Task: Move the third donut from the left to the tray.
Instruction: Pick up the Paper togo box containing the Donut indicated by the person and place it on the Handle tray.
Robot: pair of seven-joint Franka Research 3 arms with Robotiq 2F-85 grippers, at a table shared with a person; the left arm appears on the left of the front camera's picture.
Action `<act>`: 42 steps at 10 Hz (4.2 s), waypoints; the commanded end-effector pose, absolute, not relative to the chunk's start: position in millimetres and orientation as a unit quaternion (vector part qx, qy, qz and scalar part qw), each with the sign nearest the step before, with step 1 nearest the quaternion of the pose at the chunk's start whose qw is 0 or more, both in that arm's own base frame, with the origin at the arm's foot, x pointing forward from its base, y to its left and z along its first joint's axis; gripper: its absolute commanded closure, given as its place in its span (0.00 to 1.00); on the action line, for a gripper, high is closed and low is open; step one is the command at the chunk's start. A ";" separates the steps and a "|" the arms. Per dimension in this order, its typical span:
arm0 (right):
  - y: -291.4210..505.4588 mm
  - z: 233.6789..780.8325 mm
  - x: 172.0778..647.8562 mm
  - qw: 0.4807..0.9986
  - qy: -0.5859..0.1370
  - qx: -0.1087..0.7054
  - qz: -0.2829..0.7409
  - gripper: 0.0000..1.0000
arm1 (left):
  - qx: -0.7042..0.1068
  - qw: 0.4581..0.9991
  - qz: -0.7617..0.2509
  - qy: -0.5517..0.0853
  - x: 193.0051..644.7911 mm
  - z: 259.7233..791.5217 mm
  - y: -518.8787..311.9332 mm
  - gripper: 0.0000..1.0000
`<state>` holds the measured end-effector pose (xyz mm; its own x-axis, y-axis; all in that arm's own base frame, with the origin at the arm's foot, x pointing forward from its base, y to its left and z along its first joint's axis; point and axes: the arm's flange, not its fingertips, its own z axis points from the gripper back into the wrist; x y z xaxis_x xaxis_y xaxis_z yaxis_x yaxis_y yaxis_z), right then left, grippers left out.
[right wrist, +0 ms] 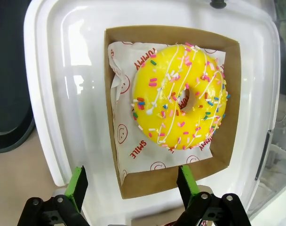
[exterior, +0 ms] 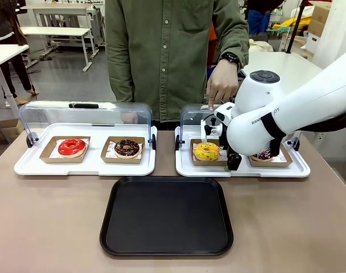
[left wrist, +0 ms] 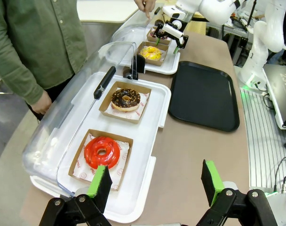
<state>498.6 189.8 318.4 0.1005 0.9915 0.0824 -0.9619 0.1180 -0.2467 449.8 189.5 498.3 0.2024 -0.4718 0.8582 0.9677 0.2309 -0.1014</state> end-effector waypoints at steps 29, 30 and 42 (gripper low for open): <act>165.6 402.3 424.5 0.768 -0.166 -0.068 0.615 0.98 | -0.341 0.694 -0.519 -0.364 449.6 500.4 188.7 0.00; 173.5 412.0 404.3 0.762 -0.175 -0.062 0.620 0.98 | -0.341 0.694 -0.519 -0.364 449.6 500.4 188.7 0.00; 306.3 359.5 258.5 0.719 -0.140 -0.056 0.678 0.98 | -0.341 0.694 -0.519 -0.364 449.6 500.4 188.7 0.00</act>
